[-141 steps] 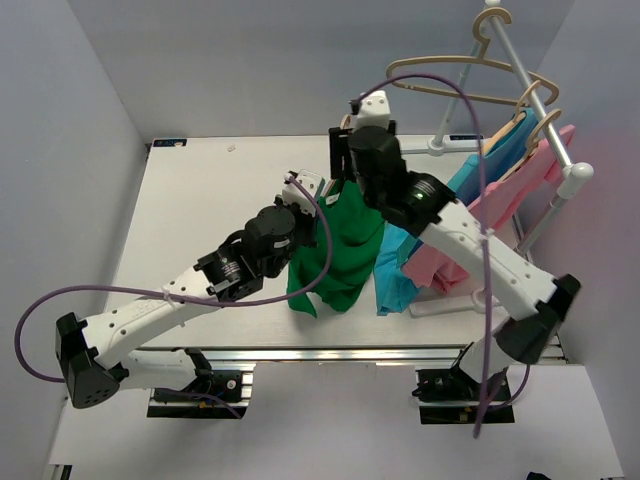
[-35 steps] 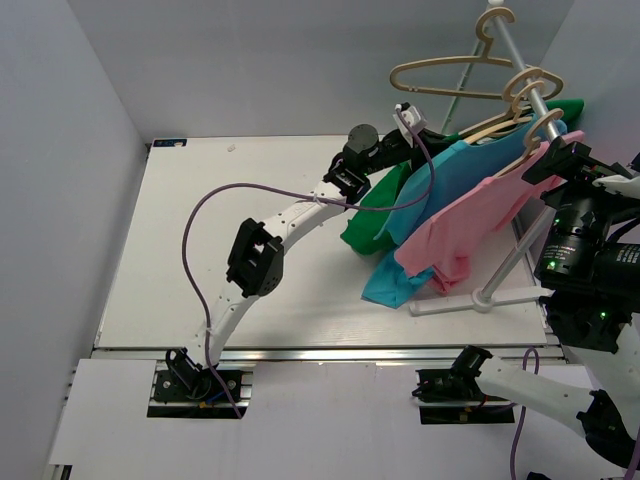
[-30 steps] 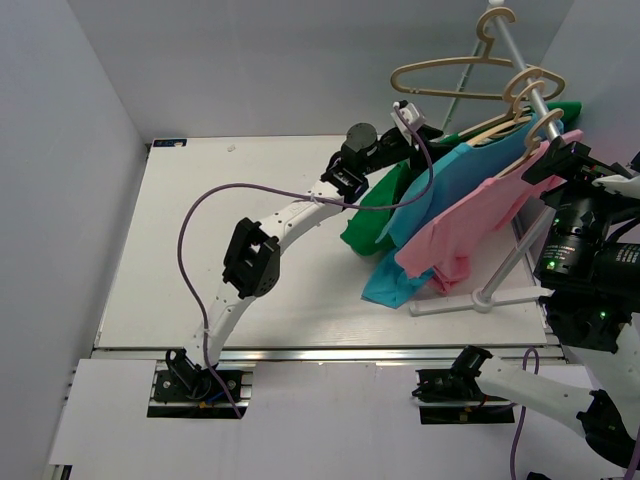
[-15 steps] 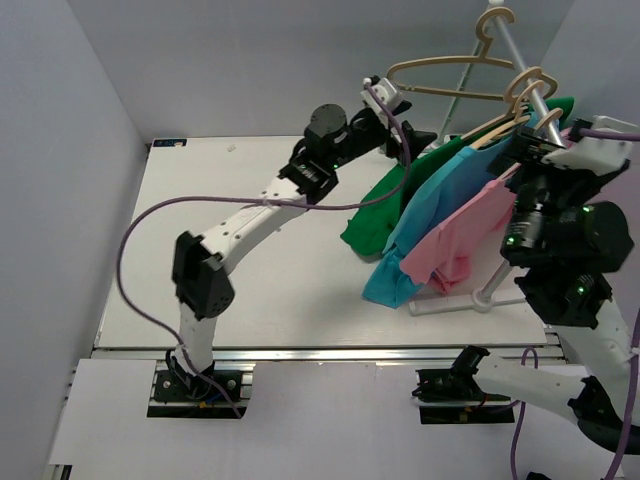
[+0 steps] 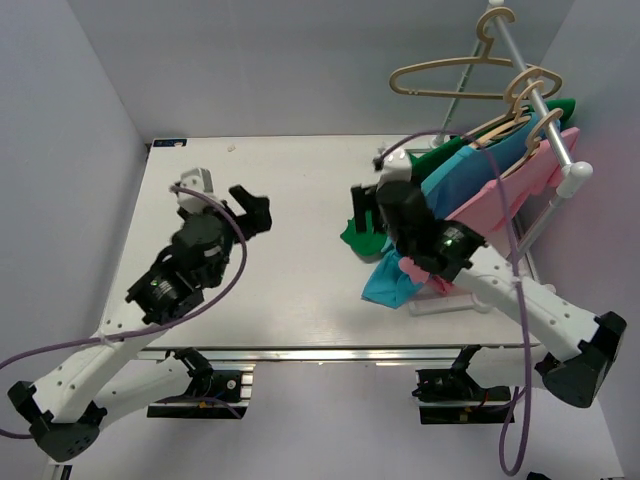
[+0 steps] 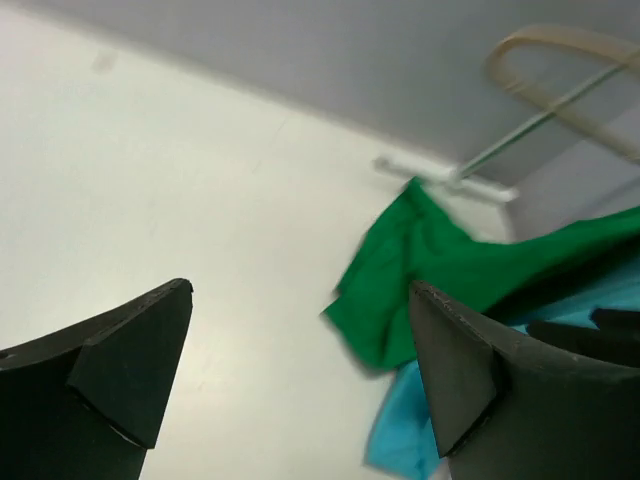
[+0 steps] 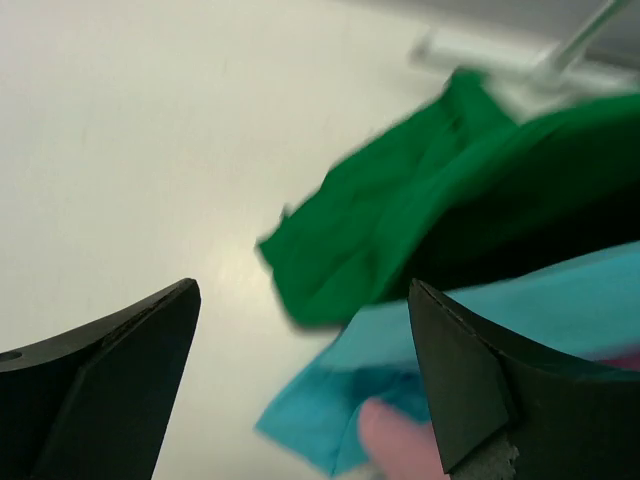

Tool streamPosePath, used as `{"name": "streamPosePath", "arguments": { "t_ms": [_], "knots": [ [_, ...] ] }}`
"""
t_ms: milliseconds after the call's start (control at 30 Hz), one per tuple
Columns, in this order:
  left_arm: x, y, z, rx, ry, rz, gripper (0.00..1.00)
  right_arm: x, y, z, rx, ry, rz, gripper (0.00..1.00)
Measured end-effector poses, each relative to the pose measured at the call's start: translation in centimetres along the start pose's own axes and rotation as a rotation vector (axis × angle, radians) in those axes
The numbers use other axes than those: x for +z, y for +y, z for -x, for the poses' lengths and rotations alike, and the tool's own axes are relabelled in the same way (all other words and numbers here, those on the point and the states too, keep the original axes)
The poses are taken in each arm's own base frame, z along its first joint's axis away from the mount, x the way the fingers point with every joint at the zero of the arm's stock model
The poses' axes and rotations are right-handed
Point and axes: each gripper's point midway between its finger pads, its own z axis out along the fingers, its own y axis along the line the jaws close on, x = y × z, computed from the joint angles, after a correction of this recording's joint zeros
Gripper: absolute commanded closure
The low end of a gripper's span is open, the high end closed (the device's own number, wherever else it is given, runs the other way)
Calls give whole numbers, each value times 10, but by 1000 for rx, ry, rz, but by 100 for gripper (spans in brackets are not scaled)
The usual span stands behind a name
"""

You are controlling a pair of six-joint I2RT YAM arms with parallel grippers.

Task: Place the t-shirt on the hanger
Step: Reset both arms

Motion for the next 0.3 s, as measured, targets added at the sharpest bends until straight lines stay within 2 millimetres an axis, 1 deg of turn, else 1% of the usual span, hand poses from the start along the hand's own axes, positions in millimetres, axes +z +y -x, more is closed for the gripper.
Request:
{"name": "streamPosePath", "arguments": {
  "t_ms": [33,67,133,200,233,300],
  "knots": [
    [0,14,-18,-3,37,50,2,6,9,-32,-6,66,30,11],
    [1,29,-42,7,87,105,2,9,15,-59,-5,120,55,11],
    [2,59,-90,54,203,221,2,9,23,-105,17,199,104,11],
    [0,84,-129,112,302,319,2,2,27,-133,48,241,145,10],
    [-3,94,-142,132,338,356,2,-2,29,-140,76,240,169,11],
    [-10,106,-153,145,367,393,2,-9,32,-144,118,233,204,10]
  ]
}}
